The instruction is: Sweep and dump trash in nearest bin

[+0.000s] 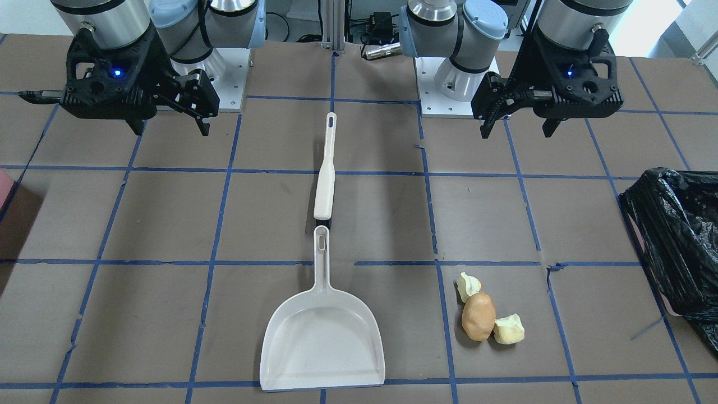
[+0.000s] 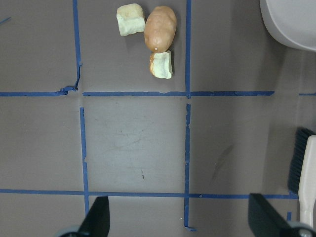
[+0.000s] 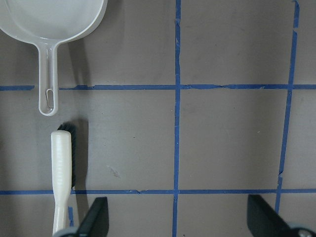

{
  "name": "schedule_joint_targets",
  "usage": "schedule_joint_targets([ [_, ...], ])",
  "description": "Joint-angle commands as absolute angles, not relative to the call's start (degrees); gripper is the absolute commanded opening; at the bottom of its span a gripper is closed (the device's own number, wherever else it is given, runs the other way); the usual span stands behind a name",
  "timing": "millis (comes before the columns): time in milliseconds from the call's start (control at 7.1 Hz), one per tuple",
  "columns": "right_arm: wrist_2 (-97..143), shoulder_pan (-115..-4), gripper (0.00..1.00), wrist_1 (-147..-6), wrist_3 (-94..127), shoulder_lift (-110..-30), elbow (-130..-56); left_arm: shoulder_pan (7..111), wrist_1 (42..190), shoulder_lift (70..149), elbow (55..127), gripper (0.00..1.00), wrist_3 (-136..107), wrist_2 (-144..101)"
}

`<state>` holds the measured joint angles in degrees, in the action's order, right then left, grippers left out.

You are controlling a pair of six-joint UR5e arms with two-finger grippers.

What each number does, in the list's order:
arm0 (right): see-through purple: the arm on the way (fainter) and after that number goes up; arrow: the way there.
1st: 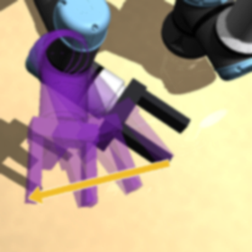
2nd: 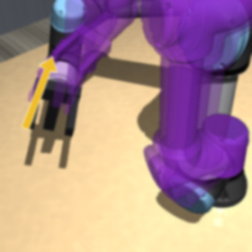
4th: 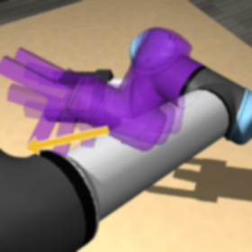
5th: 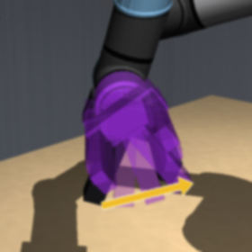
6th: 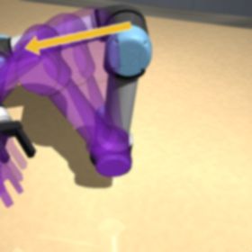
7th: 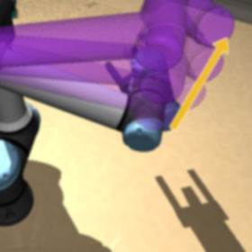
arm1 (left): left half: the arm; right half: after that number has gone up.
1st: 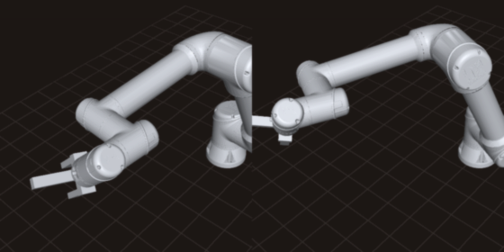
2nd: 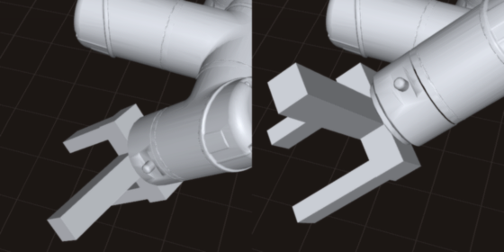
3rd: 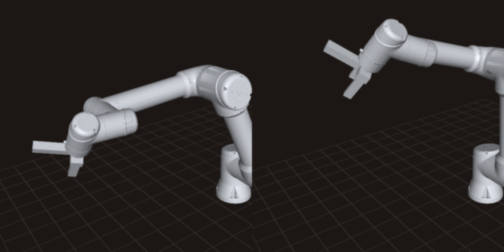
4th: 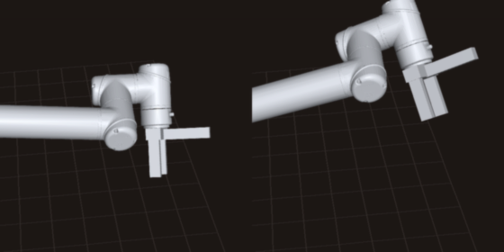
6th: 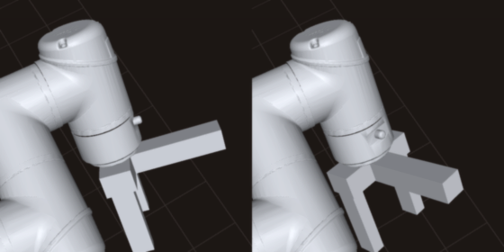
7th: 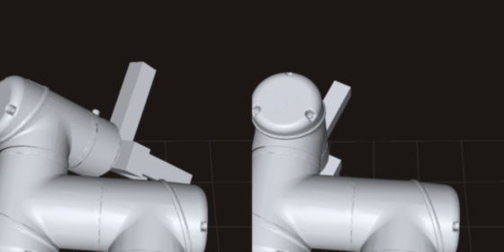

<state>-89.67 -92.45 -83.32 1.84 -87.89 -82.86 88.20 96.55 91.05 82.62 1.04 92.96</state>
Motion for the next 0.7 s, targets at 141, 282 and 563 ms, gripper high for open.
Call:
schedule_joint_targets([
  [141,-89.65,-92.46,1.00,-83.32,1.76,-87.80,-82.88,88.07,94.32,92.02,82.62,1.00,1.05,92.90],
  [282,-89.56,-92.46,1.00,-83.32,1.84,-87.80,-82.97,87.89,94.13,93.07,82.62,1.00,1.05,92.81],
  [563,-89.47,-92.46,1.00,-83.23,1.85,-87.89,-82.97,88.50,88.36,96.49,82.62,1.00,1.14,92.20],
])
